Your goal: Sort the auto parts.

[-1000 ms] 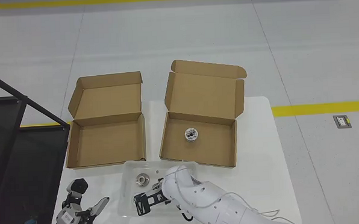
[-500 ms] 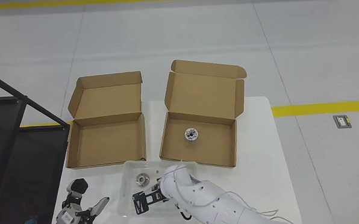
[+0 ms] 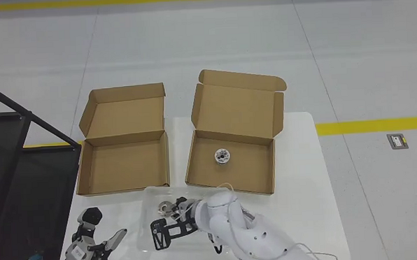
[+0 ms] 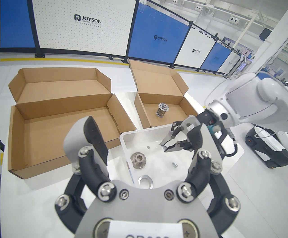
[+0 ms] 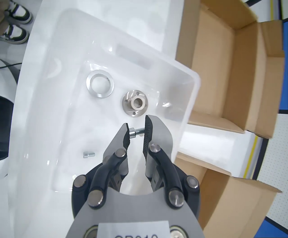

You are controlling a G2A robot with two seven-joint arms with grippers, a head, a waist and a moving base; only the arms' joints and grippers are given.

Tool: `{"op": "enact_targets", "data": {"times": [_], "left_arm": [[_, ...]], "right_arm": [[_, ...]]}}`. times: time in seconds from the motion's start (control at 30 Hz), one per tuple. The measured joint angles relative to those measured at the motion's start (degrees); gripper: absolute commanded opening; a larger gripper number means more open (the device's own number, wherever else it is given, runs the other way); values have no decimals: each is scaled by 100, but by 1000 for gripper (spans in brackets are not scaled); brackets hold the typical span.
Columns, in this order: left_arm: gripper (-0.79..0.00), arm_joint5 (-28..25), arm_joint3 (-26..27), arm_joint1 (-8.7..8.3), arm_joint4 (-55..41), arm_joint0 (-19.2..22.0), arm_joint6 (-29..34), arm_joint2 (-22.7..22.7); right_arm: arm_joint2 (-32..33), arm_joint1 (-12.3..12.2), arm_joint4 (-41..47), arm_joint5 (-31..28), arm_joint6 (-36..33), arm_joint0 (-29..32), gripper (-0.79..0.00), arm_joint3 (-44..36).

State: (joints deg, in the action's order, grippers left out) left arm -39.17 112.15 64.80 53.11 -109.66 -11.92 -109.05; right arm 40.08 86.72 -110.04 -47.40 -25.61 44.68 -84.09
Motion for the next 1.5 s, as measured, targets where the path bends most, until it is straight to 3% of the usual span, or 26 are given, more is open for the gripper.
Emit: {"op": "enact_targets", "data": {"times": [0.1, 0.37, 0.5, 0.83, 0.9, 1.03, 1.27, 1.5], "left_arm": [[0, 0, 0, 0, 0, 0, 0, 0], [0, 0, 0, 0, 0, 0, 0, 0], [0, 0, 0, 0, 0, 0, 0, 0], [0, 0, 0, 0, 0, 0, 0, 0], [0, 0, 0, 0, 0, 0, 0, 0], [0, 0, 0, 0, 0, 0, 0, 0], [0, 0, 0, 0, 0, 0, 0, 0], [0, 0, 0, 0, 0, 0, 0, 0]], "right_arm": [[269, -145, -281, -26, 107, 348, -785, -503], [256, -139, -246, -20, 101, 319, -785, -464], [303, -148, -284, 268, 321, 393, -785, -564], [1244, -473, -602, 1226, 2799, 1006, -785, -884], [1459, -532, -730, 1348, 2981, 1106, -785, -837], [1913, -542, -557, 1865, 1967, 1240, -785, -683], [2469, -541, -4, 2100, 469, 1198, -785, -194], [2889, -589, 406, 2029, 270, 1092, -785, 289]]}}
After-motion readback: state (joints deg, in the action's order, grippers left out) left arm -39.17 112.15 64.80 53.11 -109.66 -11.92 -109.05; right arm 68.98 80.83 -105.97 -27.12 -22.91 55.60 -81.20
